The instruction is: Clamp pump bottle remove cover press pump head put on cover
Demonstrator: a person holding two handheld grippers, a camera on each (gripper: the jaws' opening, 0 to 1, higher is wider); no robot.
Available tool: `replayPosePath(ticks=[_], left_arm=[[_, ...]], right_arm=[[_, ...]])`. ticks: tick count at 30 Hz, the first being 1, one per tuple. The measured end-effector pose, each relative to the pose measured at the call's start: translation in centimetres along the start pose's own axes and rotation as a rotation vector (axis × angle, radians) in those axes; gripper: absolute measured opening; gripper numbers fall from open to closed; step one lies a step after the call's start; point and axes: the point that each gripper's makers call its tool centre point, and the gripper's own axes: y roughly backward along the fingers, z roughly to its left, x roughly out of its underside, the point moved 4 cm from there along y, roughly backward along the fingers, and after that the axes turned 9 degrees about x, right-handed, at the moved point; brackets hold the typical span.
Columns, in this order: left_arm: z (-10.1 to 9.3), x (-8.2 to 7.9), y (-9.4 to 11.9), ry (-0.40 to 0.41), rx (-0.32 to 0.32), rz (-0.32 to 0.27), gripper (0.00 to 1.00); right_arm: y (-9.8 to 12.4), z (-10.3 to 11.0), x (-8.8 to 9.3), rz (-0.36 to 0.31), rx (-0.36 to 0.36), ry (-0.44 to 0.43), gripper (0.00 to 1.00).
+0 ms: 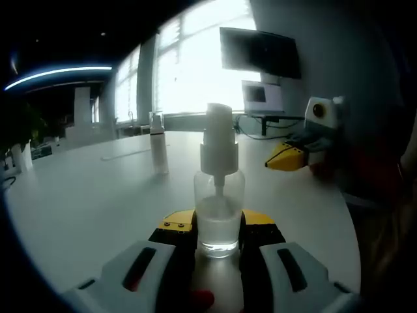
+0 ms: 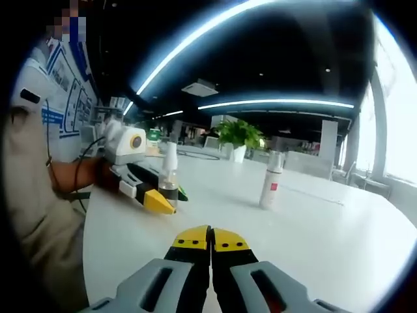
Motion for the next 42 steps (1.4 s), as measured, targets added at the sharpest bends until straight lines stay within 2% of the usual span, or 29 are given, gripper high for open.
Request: replayPosePath(ticks=[9,11,18,21,24,31,42], left_arm=[[0.2,0.0,0.0,-0.005,-0.005,0.0,0.16],[0.2,0.0,0.0,-0.005,-0.006,0.0,0.16],[0.2,0.0,0.0,-0.007,-0.008,0.0,0.16],[0.1,0.0,0.0,-0.006,-0.005,0.0,0.16],[0.2,0.0,0.0,-0.008,-0.005,0.0,0.16],[0.1,0.0,0.0,-0.01,-0.005,0.0,0.16],[0.3,0.0,0.0,-0.007,-0.008,-0.001,0.16]], right_arm=[[0.2,0.4,0.2,-0.008,-0.006,-0.01,0.0],[0.4,0.9,0.0,-0.026,-0.031,-0.022,0.0],[0.6,1.1,-0.4,-0.071,-0.044,-0.016,0.0],[0.6,0.8,-0.4,-0.067,-0.021,-0.03,0.0],[0.7,1.3,-0.4,-0.07,-0.012,0.0,0.0],[0.5,2.2,-0.5,-0.066,-0.027,0.043,0.0],[0.6,2.1,-0.8,-0.073,-0.041,0.023,0.0]])
